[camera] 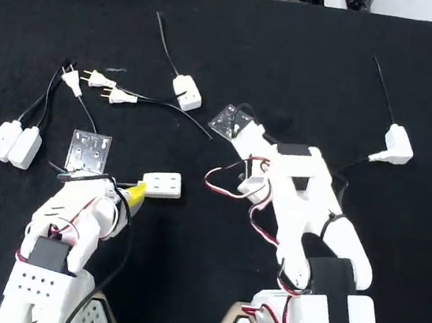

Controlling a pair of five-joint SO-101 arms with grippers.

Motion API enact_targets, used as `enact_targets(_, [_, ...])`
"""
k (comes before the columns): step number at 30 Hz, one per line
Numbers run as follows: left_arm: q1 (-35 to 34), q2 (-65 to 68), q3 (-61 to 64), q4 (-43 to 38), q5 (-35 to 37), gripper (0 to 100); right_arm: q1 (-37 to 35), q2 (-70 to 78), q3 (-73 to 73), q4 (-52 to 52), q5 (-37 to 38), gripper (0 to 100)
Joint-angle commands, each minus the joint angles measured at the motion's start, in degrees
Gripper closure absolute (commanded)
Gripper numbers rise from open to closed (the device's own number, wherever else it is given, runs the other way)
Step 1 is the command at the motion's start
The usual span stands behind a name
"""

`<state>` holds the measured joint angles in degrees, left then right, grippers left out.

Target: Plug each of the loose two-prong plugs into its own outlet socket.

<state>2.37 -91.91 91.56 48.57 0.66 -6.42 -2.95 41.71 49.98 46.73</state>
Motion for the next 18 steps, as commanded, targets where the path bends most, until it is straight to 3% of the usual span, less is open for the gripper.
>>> enact_targets(1, [0.48,-0.44,-0.75,-0.88,-0.53,73,0.62,-0.22,0.92,-3.16,0.44,85.8])
enact_targets(6, [0.48,-0.44,-0.75,-0.88,-0.53,73,0.7,-0.84,3.47,-5.71,0.44,87.3])
enact_targets(12, [0.48,-0.44,-0.75,-0.88,-0.62,73,0.7,-0.84,3.47,-5.71,0.35,99.1])
enact_targets(18, [0.48,-0.44,-0.75,-0.88,-0.62,73,-1.58,-6.64,3.12,-2.02,-1.23,98.8])
